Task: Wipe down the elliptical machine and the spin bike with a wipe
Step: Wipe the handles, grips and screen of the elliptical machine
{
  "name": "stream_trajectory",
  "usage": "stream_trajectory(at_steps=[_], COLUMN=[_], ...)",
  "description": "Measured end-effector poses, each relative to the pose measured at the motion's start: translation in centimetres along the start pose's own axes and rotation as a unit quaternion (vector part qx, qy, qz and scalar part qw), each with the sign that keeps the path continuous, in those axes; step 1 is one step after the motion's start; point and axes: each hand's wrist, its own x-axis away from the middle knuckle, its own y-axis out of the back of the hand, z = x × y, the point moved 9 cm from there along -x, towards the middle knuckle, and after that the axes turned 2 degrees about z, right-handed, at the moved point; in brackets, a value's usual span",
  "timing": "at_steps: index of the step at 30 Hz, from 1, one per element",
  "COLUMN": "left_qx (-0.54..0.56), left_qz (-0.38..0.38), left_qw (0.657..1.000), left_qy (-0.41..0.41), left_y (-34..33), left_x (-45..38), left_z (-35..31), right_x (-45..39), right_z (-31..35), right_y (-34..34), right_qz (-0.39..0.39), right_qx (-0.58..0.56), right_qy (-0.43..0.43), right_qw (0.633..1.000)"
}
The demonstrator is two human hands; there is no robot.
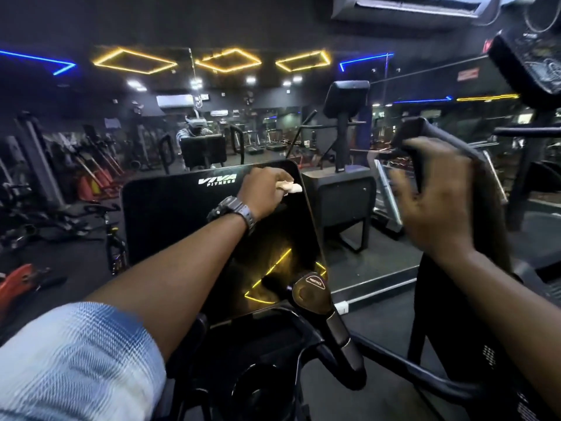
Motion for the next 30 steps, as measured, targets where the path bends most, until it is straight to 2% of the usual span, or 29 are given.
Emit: stream_trajectory(at_steps=[2, 4, 7, 11, 15, 16, 17, 18, 19, 20, 21, 22, 24, 25, 26, 27, 29, 30], left_qx=[-0.025, -0.065, -0.103, -0.204, -0.291, -0.302, -0.310, -0.315, -0.328, -0.340, -0.348, -0.346, -0.315, -0.299, -0.282, -0.268, -0.276, -0.275], left_qz=[0.010, 0.040, 0.074, 0.094, 0.069, 0.063, 0.068, 0.096, 0.140, 0.165, 0.170, 0.152, 0.108, 0.107, 0.120, 0.156, 0.238, 0.233], left_qw=[0.999, 0.996, 0.987, 0.959, 0.943, 0.937, 0.921, 0.891, 0.846, 0.807, 0.797, 0.818, 0.891, 0.906, 0.904, 0.886, 0.834, 0.836], left_qy=[-0.018, -0.049, -0.100, -0.175, -0.145, -0.166, -0.226, -0.313, -0.397, -0.454, -0.464, -0.433, -0.307, -0.280, -0.299, -0.343, -0.415, -0.414], left_y=[-1.1, -2.3, -4.0, -7.0, -7.4, -7.7, -8.7, -10.5, -12.2, -12.8, -12.5, -11.5, -8.8, -8.7, -9.5, -10.9, -13.3, -13.0], left_x=[-0.4, -0.8, -1.3, -3.0, -6.5, -6.4, -5.8, -4.3, -2.2, -1.1, -1.5, -3.0, -6.5, -7.0, -6.3, -4.8, -1.2, -1.1], left_z=[-0.6, -1.2, -1.2, -0.1, 2.6, 2.5, 1.8, 1.0, 0.6, 0.6, 0.7, 1.0, 2.1, 2.2, 1.5, 0.6, 0.0, 0.3], right_x=[0.3, 3.3, 8.6, 10.6, 10.5, 10.6, 10.7, 10.8, 10.7, 10.6, 10.7, 10.8, 10.9, 10.9, 10.9, 10.9, 11.0, 10.9], right_z=[5.1, 8.1, 9.9, 10.5, 10.4, 10.3, 10.2, 10.0, 10.0, 10.1, 10.1, 10.1, 10.0, 9.9, 9.9, 9.8, 9.9, 9.7], right_y=[-5.1, -9.8, -13.4, -14.0, -13.8, -13.9, -13.9, -14.0, -13.9, -13.9, -14.0, -14.0, -13.9, -13.8, -13.8, -13.8, -13.8, -13.7], right_qz=[0.135, 0.249, 0.307, 0.280, 0.246, 0.244, 0.244, 0.243, 0.240, 0.237, 0.238, 0.241, 0.238, 0.238, 0.239, 0.245, 0.253, 0.250], right_qx=[-0.057, -0.078, -0.112, -0.014, 0.017, 0.020, 0.017, 0.014, 0.012, 0.011, 0.013, 0.015, 0.020, 0.024, 0.027, 0.026, 0.008, -0.016], right_qy=[0.035, 0.007, -0.069, -0.049, -0.044, -0.046, -0.050, -0.054, -0.055, -0.052, -0.051, -0.051, -0.060, -0.065, -0.070, -0.072, -0.073, -0.085], right_qw=[0.989, 0.965, 0.943, 0.959, 0.968, 0.969, 0.968, 0.968, 0.969, 0.970, 0.970, 0.969, 0.969, 0.969, 0.968, 0.967, 0.965, 0.964])
